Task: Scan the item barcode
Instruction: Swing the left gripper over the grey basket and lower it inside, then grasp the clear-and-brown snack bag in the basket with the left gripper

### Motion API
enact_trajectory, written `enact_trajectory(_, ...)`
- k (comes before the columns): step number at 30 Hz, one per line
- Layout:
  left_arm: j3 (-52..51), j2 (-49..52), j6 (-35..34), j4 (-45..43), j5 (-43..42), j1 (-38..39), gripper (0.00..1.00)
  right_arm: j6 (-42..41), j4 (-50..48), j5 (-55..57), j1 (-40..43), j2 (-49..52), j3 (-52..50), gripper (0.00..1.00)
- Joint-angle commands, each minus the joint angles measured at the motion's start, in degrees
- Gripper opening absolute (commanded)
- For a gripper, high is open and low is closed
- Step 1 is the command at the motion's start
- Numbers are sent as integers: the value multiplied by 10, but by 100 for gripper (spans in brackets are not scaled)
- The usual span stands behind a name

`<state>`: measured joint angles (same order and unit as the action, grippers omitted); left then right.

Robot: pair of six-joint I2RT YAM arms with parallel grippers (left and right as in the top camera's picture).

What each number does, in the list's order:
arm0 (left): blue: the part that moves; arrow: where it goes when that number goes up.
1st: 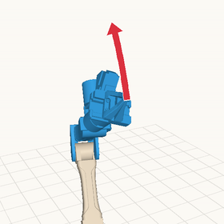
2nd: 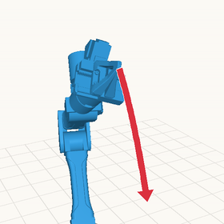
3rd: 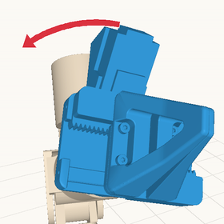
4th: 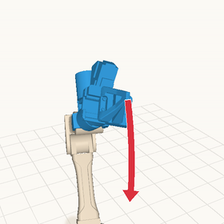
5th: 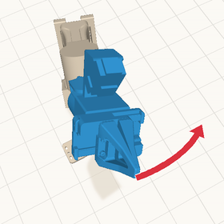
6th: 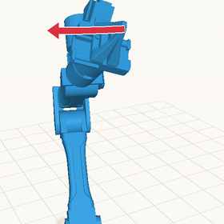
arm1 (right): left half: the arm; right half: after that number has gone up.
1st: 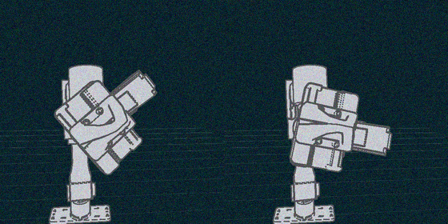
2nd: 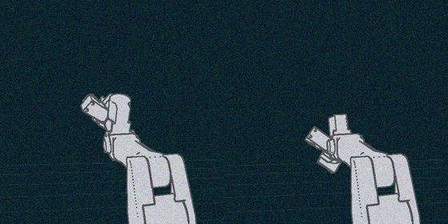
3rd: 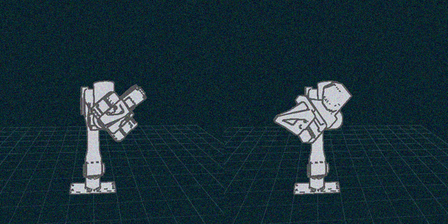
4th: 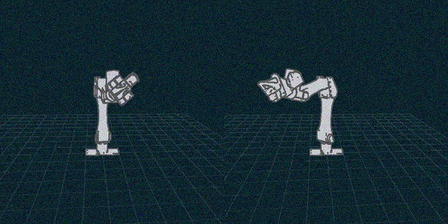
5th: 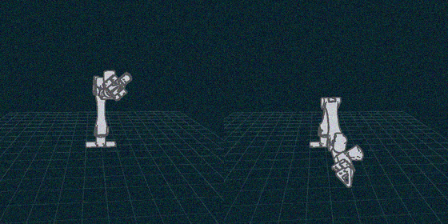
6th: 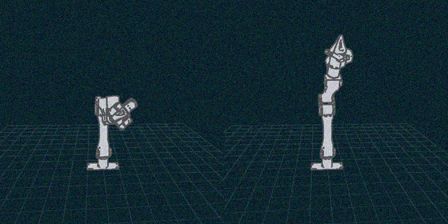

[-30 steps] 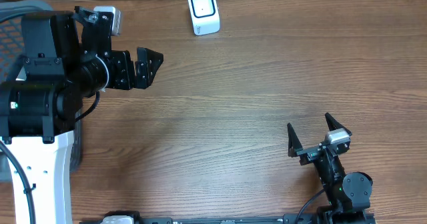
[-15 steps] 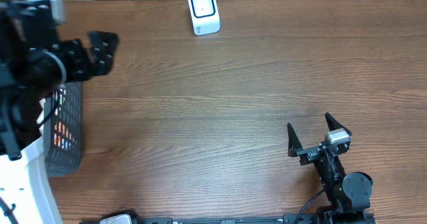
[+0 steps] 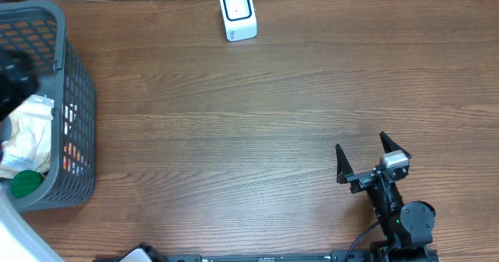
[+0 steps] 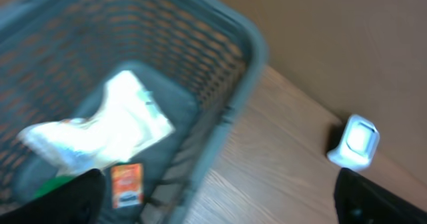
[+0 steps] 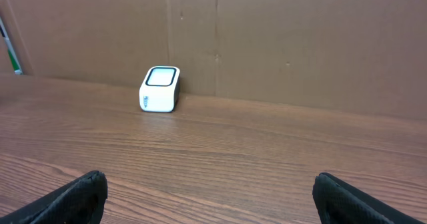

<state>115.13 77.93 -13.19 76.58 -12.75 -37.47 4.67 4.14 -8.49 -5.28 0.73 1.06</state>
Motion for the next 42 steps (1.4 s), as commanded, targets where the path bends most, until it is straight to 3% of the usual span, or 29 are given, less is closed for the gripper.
enact_trajectory(1, 13, 16, -42, 9, 29, -51, 88, -2, -2, 8, 2, -6, -6, 100)
enact_trajectory(3, 12, 32, -63, 27, 60, -68, 88, -2, -2, 8, 2, -6, -6, 100)
enact_trajectory(6, 11, 60, -74, 47, 87, -79, 100, -2, -2, 8, 2, -6, -6, 100)
enact_trajectory(14, -11, 130, -73, 26, 134, -80, 100, -2, -2, 8, 2, -6, -6, 100)
enact_trajectory(16, -27, 148, -54, 2, 131, -80, 94, -2, -2, 8, 2, -6, -6, 100)
enact_trajectory(22, -84, 195, 7, -71, 92, -72, 91, -2, -2, 8, 2, -6, -6, 100)
enact_trajectory(24, -103, 206, 54, -94, 66, -69, 82, -2, -2, 8, 2, -6, -6, 100)
enact_trajectory(29, -136, 236, 100, -140, 54, -63, 82, -2, -2, 8, 2, -6, -6, 100)
enact_trajectory(32, -139, 263, 127, -152, 58, -63, 77, -2, -2, 8, 2, -6, -6, 100)
enact_trajectory(34, -139, 283, 143, -160, 58, -63, 80, -2, -2, 8, 2, -6, -6, 100)
enact_trajectory(37, -139, 312, 180, -164, 57, -63, 100, -2, -2, 8, 2, -6, -6, 100)
enact_trajectory(42, -139, 334, 239, -183, 62, -63, 100, -2, -2, 8, 2, -6, -6, 100)
